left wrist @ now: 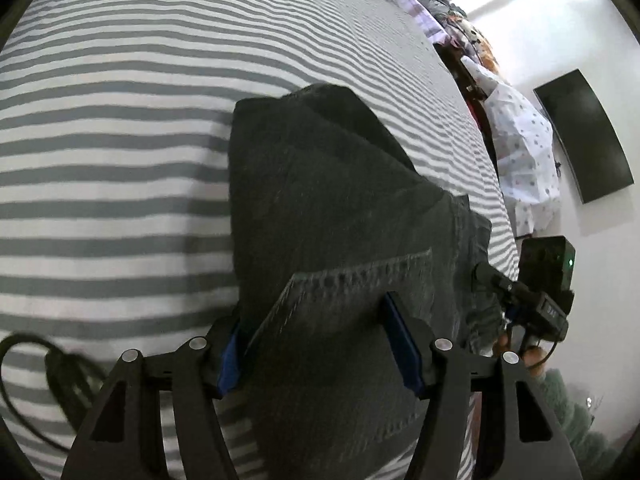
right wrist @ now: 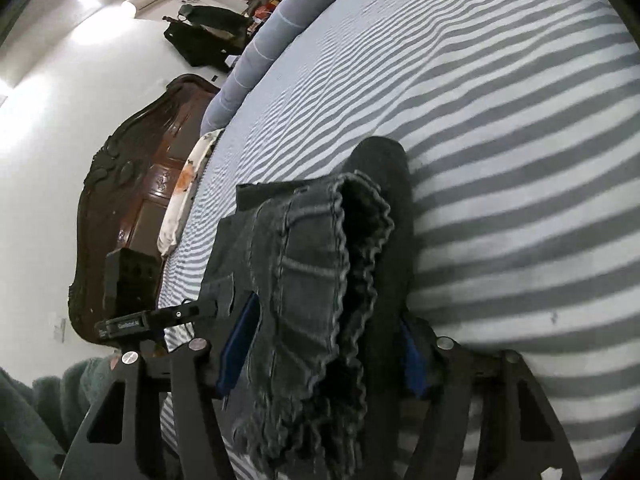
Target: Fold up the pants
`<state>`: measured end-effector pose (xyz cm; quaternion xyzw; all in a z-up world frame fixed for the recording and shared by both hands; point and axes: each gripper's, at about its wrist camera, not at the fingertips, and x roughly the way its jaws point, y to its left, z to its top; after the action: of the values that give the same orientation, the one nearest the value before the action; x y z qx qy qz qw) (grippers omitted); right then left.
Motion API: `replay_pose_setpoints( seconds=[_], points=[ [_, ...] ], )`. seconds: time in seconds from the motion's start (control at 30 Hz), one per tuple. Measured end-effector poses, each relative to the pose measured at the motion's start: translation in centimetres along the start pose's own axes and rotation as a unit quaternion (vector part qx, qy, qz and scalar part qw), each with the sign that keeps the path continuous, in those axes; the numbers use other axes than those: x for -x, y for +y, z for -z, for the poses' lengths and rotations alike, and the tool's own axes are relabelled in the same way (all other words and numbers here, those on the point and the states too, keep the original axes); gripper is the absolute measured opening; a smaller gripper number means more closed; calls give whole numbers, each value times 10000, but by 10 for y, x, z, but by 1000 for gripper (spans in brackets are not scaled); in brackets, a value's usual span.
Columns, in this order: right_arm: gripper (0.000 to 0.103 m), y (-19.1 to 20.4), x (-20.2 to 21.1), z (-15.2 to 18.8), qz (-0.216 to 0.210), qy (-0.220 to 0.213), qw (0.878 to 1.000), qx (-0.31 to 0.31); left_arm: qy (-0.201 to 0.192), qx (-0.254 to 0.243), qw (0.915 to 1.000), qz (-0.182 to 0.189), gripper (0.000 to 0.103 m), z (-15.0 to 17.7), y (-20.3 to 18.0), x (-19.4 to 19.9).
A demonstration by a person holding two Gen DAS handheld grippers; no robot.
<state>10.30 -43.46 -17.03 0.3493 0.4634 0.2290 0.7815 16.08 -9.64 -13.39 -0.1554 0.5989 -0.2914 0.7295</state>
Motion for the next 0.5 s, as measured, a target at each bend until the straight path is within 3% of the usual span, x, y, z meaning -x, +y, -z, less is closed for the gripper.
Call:
replay_pose_setpoints(
  seconds=[0.13,0.17,0.23,0.37,0.5],
  points=[
    [41,2,3,6,262,-158,9994,-184,-95,-27,9998,-175,57,1,-7,1],
    [36,5,5,8,261,-197,9992,-212,-130,-50,9996,-256,44,3,-8,3],
    [31,16,7,13,431,-286,9985,-195,-183,-20,9995,-249,34,5,-7,8],
    [27,44,12,18,749,-471,9958,-238,-327,-37,9991,-254,18,8,-16,22],
    [26,72,20,19,973,-584,9932,-247,-478,-213,9985,-134,15,15,-31,41]
  ],
)
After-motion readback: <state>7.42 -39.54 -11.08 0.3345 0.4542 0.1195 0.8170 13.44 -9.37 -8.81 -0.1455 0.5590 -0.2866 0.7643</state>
